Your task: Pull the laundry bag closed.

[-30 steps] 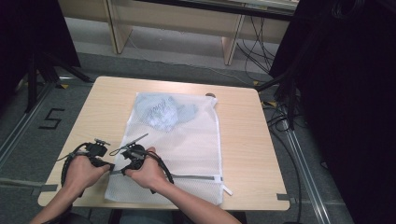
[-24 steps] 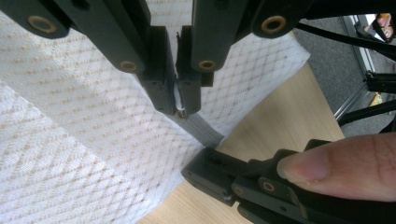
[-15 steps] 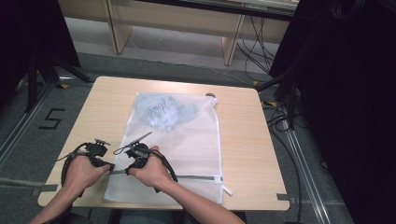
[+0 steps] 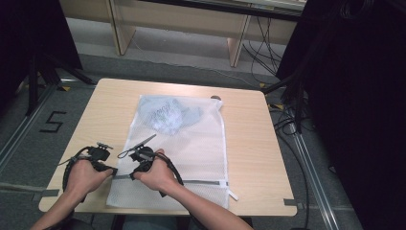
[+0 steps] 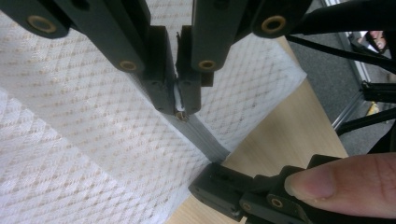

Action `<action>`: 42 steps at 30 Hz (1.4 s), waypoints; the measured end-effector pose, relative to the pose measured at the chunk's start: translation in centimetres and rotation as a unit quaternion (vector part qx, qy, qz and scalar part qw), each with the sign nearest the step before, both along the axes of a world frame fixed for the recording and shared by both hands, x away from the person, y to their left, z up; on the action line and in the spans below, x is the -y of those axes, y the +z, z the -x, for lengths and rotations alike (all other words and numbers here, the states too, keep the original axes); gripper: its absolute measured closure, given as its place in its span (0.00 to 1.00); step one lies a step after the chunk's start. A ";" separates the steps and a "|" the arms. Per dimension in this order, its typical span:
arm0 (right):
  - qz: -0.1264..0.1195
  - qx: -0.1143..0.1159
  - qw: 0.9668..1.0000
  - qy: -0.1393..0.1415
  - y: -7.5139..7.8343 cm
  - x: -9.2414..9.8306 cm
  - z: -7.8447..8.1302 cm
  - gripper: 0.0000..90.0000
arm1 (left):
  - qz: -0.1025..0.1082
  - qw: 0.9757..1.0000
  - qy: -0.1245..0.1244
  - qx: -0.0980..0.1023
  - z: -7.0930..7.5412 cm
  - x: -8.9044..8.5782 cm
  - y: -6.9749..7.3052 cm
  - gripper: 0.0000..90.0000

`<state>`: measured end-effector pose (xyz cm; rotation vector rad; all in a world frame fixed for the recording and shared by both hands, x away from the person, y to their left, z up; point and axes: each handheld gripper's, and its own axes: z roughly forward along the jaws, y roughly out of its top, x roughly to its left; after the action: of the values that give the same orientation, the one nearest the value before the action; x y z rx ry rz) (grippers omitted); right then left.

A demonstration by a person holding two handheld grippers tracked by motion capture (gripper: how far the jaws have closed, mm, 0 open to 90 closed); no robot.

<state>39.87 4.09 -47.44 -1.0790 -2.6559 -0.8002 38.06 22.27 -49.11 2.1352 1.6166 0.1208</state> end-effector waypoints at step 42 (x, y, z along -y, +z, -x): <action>-0.002 -0.014 1.000 -0.012 0.7 1.5 0.3 0.97 | 0.001 1.000 0.001 0.001 0.0 0.0 0.0 1.00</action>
<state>39.57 2.55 -46.79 -1.1148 -2.6231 -0.7881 38.05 22.29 -49.13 2.1315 1.6164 0.1205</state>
